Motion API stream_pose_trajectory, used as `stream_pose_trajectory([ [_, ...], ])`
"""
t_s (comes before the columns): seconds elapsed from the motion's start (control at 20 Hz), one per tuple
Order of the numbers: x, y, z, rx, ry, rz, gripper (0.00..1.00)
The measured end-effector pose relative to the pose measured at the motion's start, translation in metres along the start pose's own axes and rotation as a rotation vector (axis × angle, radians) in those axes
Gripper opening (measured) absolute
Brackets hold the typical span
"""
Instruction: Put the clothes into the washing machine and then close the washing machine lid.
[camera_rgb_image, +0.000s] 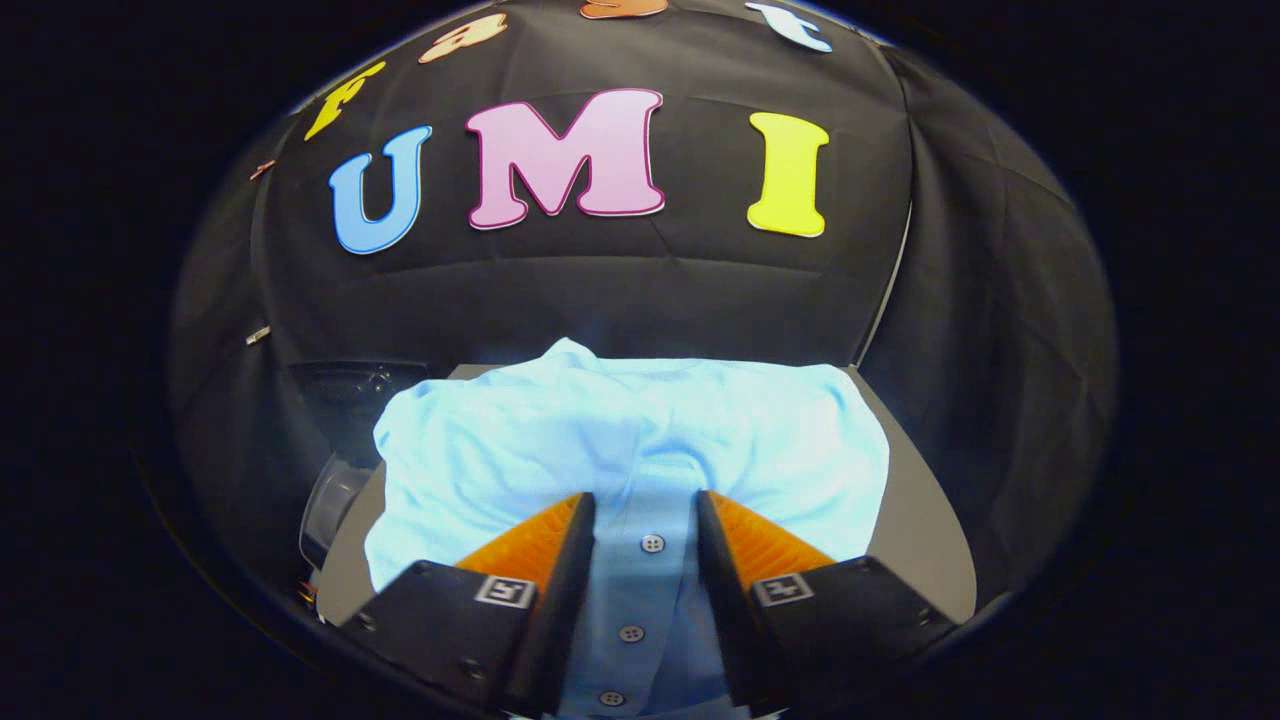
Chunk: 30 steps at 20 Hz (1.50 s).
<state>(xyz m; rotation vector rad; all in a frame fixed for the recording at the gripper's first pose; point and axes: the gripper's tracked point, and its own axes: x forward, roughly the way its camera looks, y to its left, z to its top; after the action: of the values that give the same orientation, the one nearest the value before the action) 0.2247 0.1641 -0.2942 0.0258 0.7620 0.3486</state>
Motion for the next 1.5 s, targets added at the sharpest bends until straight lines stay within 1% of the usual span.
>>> stream_pose_trajectory([
  [0.1, -0.004, 0.002, 0.001, 0.045, -0.021, 0.036, 0.18],
  [0.15, -0.008, -0.002, 0.006, 0.071, -0.033, 0.039, 0.17],
  [0.2, 0.001, -0.007, 0.008, 0.135, -0.046, 0.04, 0.11],
  [0.25, -0.012, -0.006, 0.009, 0.186, -0.037, 0.038, 0.06],
  [0.3, -0.019, -0.002, 0.011, 0.231, -0.056, 0.034, 0.05],
  [0.35, -0.027, 0.005, 0.018, 0.235, -0.078, 0.033, 0.05],
  [0.45, -0.05, 0.028, 0.038, 0.205, -0.144, 0.014, 0.05],
  [0.6, -0.081, 0.079, 0.068, 0.186, -0.236, 0.046, 0.05],
  [0.7, -0.095, 0.126, 0.085, 0.17, -0.283, 0.098, 0.05],
  [0.8, -0.104, 0.176, 0.099, 0.129, -0.321, 0.152, 0.05],
  [0.95, -0.109, 0.259, 0.111, 0.081, -0.356, 0.263, 0.05],
  [1.05, -0.105, 0.312, 0.109, 0.058, -0.349, 0.344, 0.05],
  [1.15, -0.094, 0.353, 0.1, 0.064, -0.332, 0.413, 0.05],
  [1.25, -0.08, 0.387, 0.085, 0.088, -0.306, 0.482, 0.05],
  [1.3, -0.071, 0.399, 0.074, 0.1, -0.287, 0.502, 0.05],
  [1.4, -0.048, 0.415, 0.046, 0.102, -0.234, 0.514, 0.05],
  [1.5, -0.02, 0.419, 0.019, 0.095, -0.193, 0.487, 0.05],
])
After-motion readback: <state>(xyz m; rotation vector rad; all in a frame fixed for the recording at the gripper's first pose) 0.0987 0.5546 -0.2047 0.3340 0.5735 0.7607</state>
